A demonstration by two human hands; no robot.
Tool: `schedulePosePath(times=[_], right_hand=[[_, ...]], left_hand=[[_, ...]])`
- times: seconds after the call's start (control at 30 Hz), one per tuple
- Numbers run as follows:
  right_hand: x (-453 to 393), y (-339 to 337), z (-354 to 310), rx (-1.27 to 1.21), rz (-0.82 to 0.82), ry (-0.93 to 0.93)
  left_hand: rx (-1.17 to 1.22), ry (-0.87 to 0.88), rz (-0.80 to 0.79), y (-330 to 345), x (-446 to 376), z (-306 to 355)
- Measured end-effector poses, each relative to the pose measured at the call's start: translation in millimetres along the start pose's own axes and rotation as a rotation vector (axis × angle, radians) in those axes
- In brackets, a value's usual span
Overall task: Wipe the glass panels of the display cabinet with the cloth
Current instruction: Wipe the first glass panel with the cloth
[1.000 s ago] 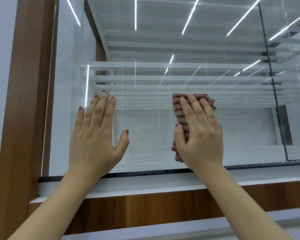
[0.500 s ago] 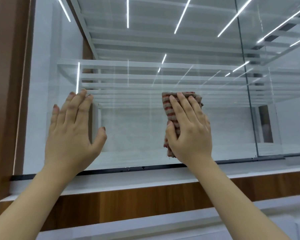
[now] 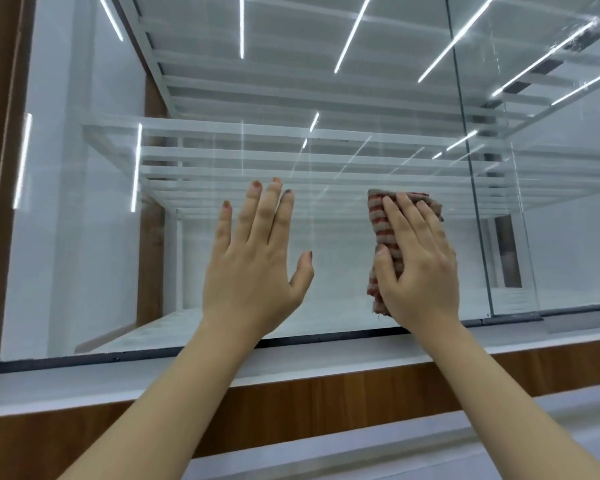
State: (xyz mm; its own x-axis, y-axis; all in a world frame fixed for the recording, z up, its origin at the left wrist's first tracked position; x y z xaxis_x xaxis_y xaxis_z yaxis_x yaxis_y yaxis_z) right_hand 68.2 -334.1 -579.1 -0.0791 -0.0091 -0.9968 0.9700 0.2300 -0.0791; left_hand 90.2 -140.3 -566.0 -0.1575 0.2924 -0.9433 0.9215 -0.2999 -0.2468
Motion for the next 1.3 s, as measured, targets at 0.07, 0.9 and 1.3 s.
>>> schedulePosePath(times=[0.07, 0.9, 1.3], right_hand=[[5, 3, -9, 0.005, 0.001, -0.036], [-18, -6, 3, -0.013, -0.051, -0.032], [4, -9, 32, 0.001, -0.068, -0.121]], left_hand=[[0.002, 0.002, -0.002, -1, 0, 1], [0.011, 0.044, 0.01, 2, 0, 0], [0.047, -0.081, 0.011, -2, -12, 55]])
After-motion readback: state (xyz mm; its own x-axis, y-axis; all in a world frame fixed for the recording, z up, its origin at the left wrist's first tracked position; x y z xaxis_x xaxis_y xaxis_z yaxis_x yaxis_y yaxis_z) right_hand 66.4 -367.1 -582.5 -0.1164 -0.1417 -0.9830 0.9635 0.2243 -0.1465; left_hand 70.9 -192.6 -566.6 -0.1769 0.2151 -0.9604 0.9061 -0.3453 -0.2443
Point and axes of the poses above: each hand's wrist, its own x-axis away from the middle knuckle, its own y-axis out of the palm, z = x × y, the point moved 3 cm from there along -x, towards the middle knuckle, and after that the axes turned 8 degrees about -z, right-handed, at the moved point
